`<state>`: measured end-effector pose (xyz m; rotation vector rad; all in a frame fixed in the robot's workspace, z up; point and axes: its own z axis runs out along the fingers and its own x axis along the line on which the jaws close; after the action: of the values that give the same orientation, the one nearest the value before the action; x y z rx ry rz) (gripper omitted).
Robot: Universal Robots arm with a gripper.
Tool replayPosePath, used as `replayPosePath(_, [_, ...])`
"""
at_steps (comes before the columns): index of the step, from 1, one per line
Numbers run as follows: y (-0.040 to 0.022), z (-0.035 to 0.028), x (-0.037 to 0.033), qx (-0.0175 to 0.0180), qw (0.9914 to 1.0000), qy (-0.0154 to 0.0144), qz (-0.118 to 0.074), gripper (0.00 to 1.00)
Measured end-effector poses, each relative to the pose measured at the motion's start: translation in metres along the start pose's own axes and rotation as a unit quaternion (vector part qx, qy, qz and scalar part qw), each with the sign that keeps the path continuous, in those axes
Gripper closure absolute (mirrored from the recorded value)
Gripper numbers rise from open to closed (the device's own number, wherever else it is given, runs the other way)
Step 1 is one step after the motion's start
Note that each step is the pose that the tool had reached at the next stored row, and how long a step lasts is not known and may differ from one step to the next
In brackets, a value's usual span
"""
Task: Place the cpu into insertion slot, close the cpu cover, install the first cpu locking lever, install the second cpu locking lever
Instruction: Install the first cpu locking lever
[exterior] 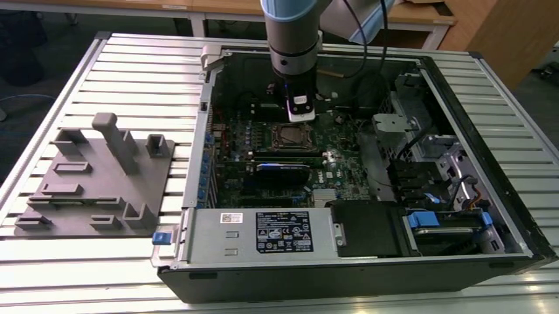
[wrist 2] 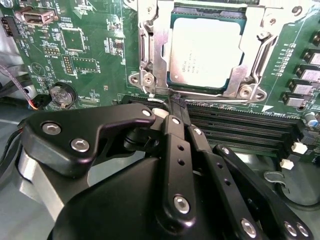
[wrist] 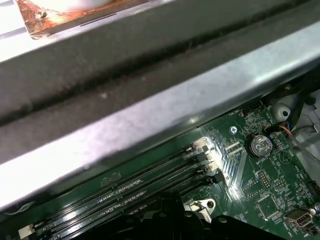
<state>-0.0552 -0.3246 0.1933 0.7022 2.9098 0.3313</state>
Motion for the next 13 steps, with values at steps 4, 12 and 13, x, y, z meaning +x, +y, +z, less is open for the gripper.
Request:
replayPosePath(4, [0.0005, -0.0003, 0.0002, 0.0011, 1.0, -0.0004, 0.0, 0.89])
replayPosePath(12, [0.0051, 0.0002, 0.0025, 0.001, 1.0, -0.0004, 0.0, 0.89])
replayPosePath(13, [0.0051, 0.0002, 0.0025, 0.0009, 1.0, -0.0004, 0.0, 0.89])
